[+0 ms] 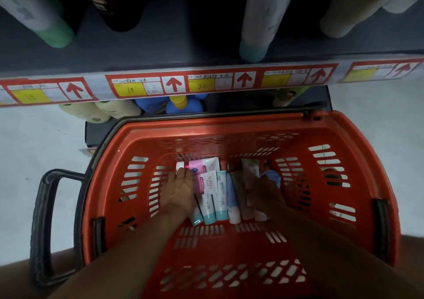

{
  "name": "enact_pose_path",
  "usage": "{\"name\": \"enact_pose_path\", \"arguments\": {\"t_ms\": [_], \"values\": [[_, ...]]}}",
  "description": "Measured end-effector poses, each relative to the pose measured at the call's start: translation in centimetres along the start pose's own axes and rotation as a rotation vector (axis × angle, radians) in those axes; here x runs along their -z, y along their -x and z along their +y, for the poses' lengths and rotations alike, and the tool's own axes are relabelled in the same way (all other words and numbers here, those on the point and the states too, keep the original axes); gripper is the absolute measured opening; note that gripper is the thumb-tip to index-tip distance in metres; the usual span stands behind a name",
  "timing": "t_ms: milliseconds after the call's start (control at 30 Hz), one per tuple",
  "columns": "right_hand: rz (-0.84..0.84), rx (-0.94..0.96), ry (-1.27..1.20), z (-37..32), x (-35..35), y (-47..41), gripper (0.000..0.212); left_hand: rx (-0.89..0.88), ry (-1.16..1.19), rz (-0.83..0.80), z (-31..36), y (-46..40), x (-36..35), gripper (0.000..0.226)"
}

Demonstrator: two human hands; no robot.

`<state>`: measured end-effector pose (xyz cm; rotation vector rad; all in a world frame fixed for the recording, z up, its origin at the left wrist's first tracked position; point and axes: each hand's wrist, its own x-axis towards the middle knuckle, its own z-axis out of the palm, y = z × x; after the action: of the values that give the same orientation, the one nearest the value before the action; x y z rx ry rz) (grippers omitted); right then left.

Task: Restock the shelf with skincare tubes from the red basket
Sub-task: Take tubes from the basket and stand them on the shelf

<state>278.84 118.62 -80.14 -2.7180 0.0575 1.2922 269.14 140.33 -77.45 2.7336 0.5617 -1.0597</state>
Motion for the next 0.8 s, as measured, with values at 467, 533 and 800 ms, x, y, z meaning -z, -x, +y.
{"name": "enact_pose_path", "arguments": {"t_ms": [467,533,800], "values": [[-0.079,-0.057,-0.072,0.4,0.3,0.1,0.051,0.028,-0.001,0.011,0.6,0.0,-1.0,0.052],[-0.099,-0.033,-0.017,0.4,0.7,0.5,0.054,0.029,0.036,-0.013,0.8,0.6,-1.0,0.06],[-0.049,-0.045,-0.054,-0.1,2.2,2.7,0.062,0.075,0.235,0.023,1.1,3.1,1.3,0.062]]}}
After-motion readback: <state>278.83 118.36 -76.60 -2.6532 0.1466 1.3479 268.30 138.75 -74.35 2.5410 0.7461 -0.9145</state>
